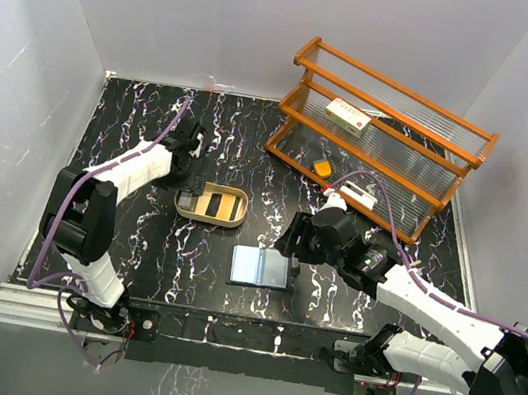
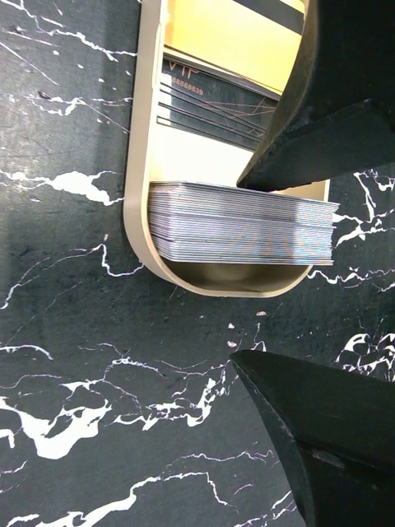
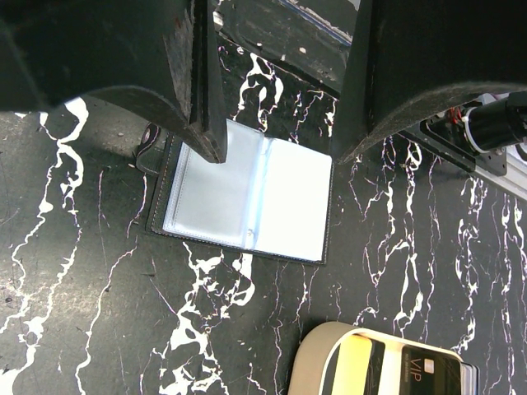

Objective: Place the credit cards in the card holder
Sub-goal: Pick up the credit card from the storage box.

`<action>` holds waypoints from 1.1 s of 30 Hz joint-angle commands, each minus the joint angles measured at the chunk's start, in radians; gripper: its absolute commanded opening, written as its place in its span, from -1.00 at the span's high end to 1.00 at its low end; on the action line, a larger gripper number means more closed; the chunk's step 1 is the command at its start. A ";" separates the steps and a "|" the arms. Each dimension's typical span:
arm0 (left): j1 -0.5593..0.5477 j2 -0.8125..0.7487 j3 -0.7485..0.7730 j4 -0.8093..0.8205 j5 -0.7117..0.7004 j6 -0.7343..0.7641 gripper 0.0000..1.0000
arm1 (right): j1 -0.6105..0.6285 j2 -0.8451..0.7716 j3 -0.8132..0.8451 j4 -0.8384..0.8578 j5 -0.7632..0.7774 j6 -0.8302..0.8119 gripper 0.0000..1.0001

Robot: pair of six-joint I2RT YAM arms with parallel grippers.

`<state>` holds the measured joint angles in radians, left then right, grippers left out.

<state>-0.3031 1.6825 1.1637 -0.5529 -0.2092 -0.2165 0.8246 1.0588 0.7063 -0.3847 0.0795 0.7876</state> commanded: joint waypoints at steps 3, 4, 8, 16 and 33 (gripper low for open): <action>0.007 -0.016 0.050 -0.023 -0.049 0.005 -0.50 | 0.003 -0.036 -0.005 0.059 0.009 0.001 -0.05; 0.007 -0.019 0.052 -0.023 -0.050 0.003 -0.50 | 0.003 -0.036 -0.006 0.062 0.012 0.000 -0.05; 0.009 -0.020 0.047 -0.018 -0.038 -0.005 -0.50 | 0.003 -0.034 -0.010 0.059 0.011 0.002 -0.05; 0.013 0.001 0.038 -0.019 -0.045 0.000 -0.43 | 0.003 -0.054 -0.017 0.058 0.017 0.002 -0.05; 0.013 0.015 0.076 -0.049 -0.020 0.022 0.04 | 0.004 -0.053 -0.025 0.061 0.016 0.005 -0.06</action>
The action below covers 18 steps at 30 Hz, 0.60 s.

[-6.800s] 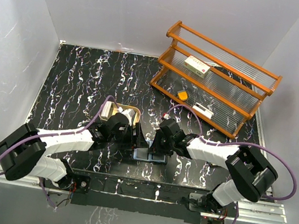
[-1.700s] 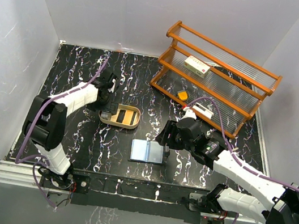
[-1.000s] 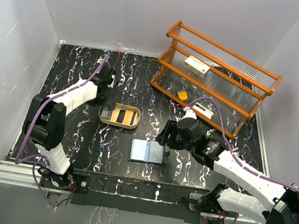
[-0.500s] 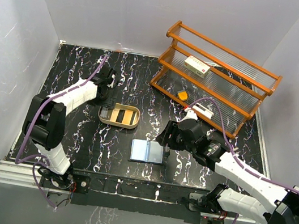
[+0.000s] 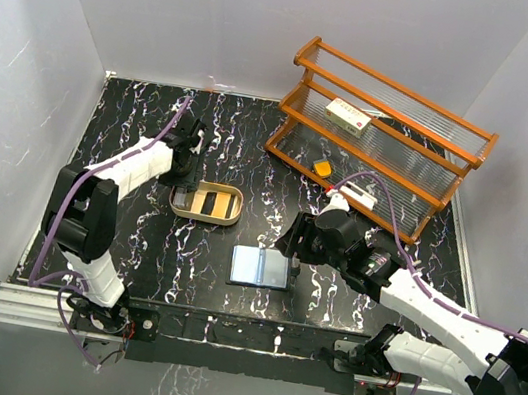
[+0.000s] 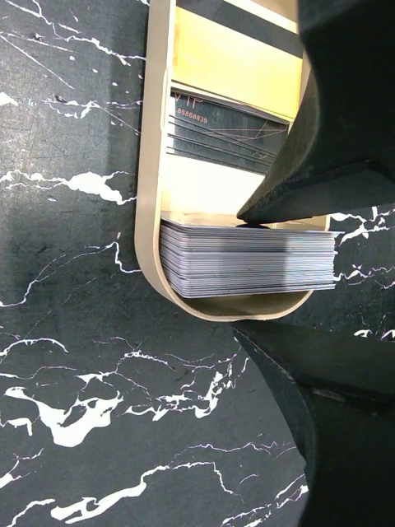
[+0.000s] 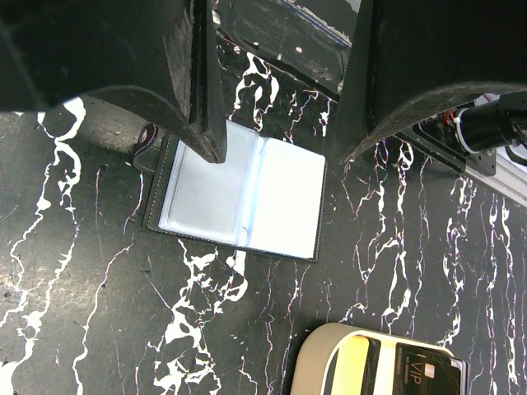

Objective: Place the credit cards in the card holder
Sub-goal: Pick up the credit card from the storage box.

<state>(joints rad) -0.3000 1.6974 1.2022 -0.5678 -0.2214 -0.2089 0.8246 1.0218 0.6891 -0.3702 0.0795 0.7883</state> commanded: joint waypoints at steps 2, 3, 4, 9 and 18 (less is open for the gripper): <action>0.010 0.002 0.039 -0.036 -0.004 0.015 0.09 | 0.003 -0.016 -0.008 0.048 0.016 0.004 -0.06; 0.010 0.005 0.040 -0.037 -0.002 0.018 0.11 | 0.003 -0.014 -0.007 0.049 0.015 0.004 -0.06; 0.010 0.008 0.044 -0.041 -0.001 0.020 0.13 | 0.003 -0.013 -0.008 0.050 0.014 0.005 -0.06; 0.010 0.006 0.052 -0.051 -0.010 0.022 0.18 | 0.004 -0.007 -0.007 0.052 0.013 0.005 -0.06; 0.010 -0.006 0.053 -0.052 -0.025 0.019 0.11 | 0.004 0.002 -0.008 0.059 0.006 0.006 -0.06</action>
<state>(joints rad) -0.2989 1.7138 1.2217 -0.5850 -0.2192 -0.2016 0.8246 1.0237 0.6891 -0.3653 0.0795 0.7910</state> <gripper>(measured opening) 0.433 0.526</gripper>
